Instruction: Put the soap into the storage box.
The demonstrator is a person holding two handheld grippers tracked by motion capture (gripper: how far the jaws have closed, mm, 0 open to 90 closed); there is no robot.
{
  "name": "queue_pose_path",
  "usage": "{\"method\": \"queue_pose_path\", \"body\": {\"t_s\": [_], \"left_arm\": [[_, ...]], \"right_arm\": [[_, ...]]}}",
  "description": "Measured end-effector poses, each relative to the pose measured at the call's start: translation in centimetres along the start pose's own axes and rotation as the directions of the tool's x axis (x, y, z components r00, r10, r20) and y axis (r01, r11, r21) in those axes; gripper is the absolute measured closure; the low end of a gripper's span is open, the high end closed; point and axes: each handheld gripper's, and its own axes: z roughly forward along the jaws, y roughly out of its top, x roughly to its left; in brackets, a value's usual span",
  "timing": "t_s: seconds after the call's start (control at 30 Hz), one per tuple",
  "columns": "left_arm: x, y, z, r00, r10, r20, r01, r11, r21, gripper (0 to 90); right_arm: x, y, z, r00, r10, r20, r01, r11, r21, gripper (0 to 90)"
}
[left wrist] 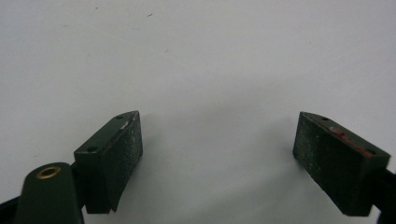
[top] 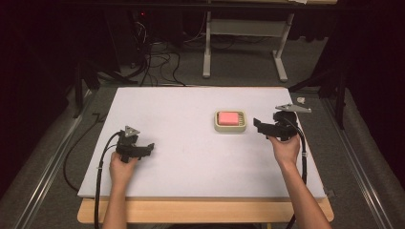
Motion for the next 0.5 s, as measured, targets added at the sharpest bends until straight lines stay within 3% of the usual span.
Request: {"method": "queue_pose_path", "body": {"t_s": [0.5], "left_arm": [[0.0,0.0,0.0,1.0,0.0,0.0,0.0,1.0,0.0,16.2]], "right_arm": [[-0.5,-1.6,-1.4,0.9999,0.015,0.003,-0.015,1.0,-0.021,18.2]]}}
